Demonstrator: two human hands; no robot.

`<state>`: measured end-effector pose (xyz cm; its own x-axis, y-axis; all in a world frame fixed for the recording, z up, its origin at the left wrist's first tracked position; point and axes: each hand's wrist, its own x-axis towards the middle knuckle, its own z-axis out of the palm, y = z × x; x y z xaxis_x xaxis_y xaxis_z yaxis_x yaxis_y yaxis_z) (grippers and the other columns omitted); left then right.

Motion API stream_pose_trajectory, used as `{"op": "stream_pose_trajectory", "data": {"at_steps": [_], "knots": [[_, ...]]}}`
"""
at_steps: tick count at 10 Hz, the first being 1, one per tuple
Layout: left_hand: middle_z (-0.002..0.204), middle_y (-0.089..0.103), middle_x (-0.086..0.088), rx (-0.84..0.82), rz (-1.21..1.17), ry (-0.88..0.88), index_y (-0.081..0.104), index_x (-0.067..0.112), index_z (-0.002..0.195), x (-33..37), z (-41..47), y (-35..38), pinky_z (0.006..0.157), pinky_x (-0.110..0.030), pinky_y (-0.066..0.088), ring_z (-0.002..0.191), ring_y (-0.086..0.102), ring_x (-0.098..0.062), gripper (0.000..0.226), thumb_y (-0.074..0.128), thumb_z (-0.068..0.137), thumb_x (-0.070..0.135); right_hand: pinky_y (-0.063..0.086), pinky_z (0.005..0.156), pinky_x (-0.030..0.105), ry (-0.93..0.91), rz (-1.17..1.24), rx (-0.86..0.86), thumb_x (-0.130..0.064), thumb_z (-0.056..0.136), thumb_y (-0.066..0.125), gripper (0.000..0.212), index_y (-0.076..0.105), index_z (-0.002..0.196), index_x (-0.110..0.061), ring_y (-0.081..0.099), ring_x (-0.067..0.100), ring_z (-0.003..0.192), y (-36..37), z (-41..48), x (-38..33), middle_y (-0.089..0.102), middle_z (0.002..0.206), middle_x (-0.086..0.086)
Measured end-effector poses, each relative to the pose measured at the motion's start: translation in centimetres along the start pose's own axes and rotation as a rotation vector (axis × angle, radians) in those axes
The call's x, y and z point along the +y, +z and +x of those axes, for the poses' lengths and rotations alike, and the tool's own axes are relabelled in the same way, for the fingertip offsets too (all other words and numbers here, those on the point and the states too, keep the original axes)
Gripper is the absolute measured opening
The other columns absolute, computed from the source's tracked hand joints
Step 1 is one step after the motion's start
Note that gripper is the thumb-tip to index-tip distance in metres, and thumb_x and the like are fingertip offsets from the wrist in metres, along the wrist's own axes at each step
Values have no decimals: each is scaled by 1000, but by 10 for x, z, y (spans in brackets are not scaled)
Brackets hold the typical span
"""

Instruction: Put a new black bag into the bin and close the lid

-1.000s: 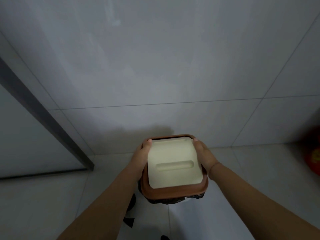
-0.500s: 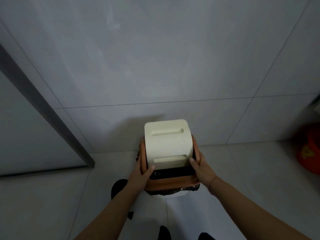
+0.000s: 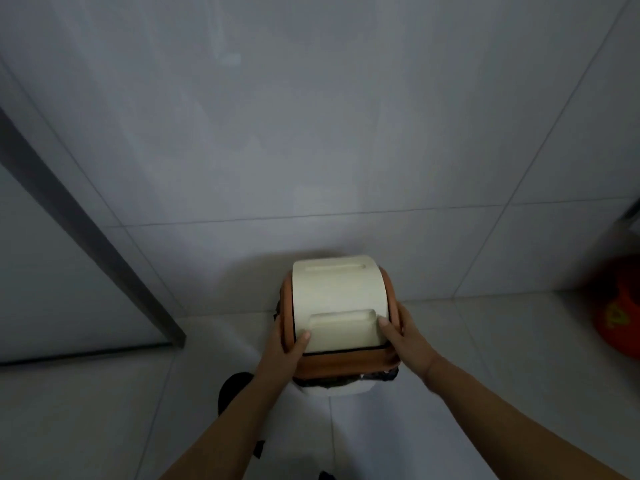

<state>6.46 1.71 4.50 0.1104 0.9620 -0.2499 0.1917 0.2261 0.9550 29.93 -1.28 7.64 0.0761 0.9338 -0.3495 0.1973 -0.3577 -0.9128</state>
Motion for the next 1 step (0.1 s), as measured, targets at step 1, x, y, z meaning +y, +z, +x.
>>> {"op": "stream_pose_trajectory", "data": {"at_steps": [1], "knots": [[151, 37, -6, 287, 5, -171, 28, 26, 146, -26, -19, -7, 110, -37, 36, 134, 41, -26, 74, 61, 83, 45, 29, 110, 36, 95, -4, 180, -48, 91, 44, 73, 11, 150, -23, 32, 23, 138, -8, -12, 16, 25, 155, 6]]}}
